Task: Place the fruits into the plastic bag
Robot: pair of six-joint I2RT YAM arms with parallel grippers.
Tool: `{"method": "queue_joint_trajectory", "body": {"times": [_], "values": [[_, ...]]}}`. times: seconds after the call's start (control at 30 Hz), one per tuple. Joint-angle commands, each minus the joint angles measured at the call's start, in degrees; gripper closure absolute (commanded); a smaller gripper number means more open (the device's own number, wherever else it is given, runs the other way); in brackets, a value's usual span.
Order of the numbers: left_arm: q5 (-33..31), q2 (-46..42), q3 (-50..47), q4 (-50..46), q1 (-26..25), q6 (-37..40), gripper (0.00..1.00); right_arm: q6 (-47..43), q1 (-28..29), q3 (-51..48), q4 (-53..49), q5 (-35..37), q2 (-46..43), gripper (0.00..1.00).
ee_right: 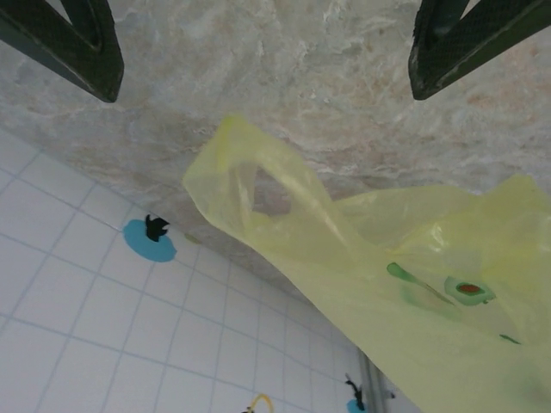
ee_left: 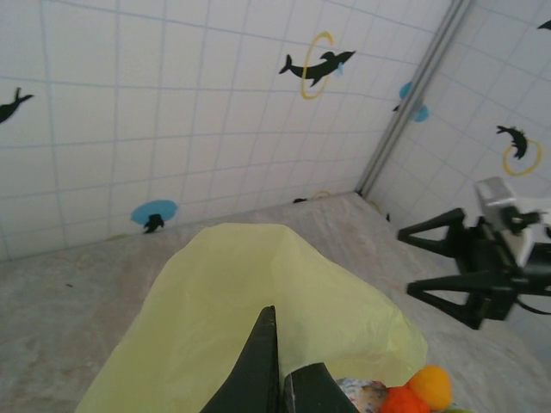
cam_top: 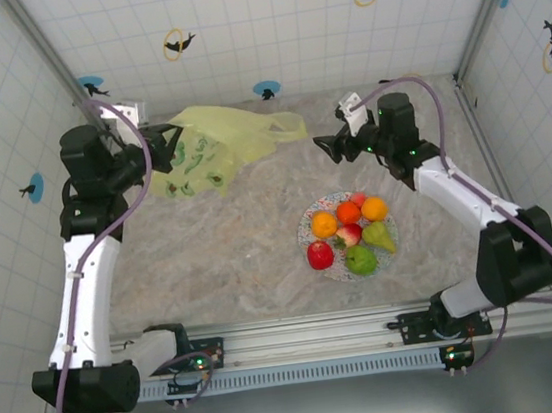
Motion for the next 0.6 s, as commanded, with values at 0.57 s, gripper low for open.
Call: {"method": "queue_joint_trajectory", "body": {"times": [0.57], "values": [[10.1, 1.1, 4.7, -1.9, -0.3, -5.0, 1.00, -5.4, -0.1, 3.3, 16.2, -15.7, 7.4, 0.21]]}}
